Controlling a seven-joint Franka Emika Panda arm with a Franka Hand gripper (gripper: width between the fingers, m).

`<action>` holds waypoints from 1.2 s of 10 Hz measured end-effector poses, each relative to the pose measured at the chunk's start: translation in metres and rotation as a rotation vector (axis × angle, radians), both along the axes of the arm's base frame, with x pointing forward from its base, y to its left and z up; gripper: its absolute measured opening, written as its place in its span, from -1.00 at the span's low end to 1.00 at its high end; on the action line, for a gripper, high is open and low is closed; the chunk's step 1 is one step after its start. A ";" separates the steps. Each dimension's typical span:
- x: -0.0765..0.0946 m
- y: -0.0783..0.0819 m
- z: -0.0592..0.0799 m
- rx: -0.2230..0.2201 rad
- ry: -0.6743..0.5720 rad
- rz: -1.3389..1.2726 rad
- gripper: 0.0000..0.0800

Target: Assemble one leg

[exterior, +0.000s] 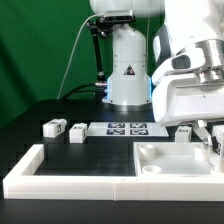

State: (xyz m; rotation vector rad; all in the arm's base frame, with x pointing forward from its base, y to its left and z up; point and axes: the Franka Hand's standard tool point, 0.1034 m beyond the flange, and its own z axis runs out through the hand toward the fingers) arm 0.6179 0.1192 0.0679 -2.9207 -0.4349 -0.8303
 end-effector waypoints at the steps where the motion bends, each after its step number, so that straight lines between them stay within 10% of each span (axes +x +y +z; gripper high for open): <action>1: 0.000 0.000 0.000 0.000 0.000 0.000 -0.08; 3: 0.000 0.000 0.000 0.000 0.000 0.000 0.56; 12: 0.001 -0.004 0.015 0.002 -0.001 -0.014 0.62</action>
Offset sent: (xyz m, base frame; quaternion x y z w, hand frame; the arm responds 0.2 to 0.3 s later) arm 0.0000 0.0000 0.0000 0.0000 0.0000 0.0000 1.0000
